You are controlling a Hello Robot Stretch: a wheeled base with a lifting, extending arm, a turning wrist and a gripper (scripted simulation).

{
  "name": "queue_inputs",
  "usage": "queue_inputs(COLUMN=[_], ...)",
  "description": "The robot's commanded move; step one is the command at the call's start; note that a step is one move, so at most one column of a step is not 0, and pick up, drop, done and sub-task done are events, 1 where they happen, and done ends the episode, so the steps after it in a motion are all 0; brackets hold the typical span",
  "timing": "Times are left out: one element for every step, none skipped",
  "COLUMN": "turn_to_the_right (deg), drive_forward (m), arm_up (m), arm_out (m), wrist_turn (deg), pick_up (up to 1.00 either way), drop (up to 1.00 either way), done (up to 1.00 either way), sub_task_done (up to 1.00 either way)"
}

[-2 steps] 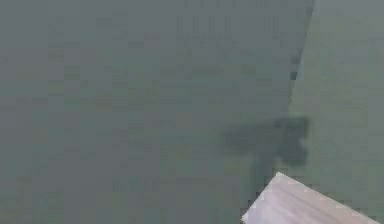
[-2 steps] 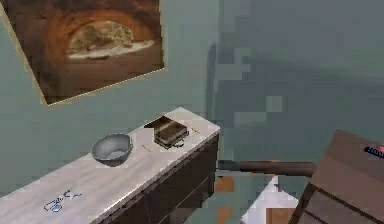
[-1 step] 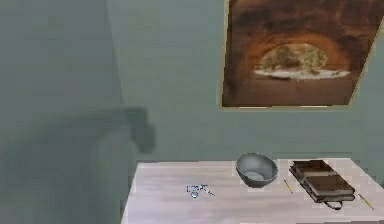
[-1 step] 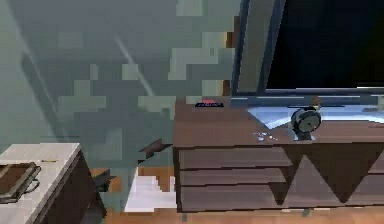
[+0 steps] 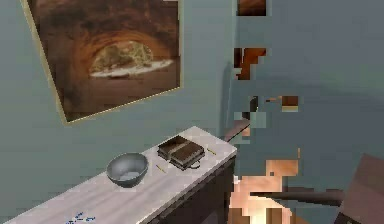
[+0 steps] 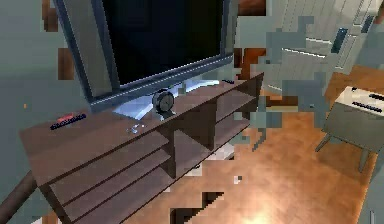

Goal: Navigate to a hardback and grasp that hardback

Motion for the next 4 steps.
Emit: queue_inputs(turn_to_the_right=[0.0,-45.0,-42.0,0.0], drive_forward=[0.35,0.0,0.0,0.0], arm_up=[0.0,0.0,0.0,0.5], arm_out=[0.0,0.0,0.0,0.0], wrist_turn=[0.0,0.0,0.0,0.0], pick_up=[0.0,0.0,0.0,0.0], drop=[0.0,0.0,0.0,0.0], done=[0.0,0.0,0.0,0.0], sub_task_done=[0.0,0.0,0.0,0.0])
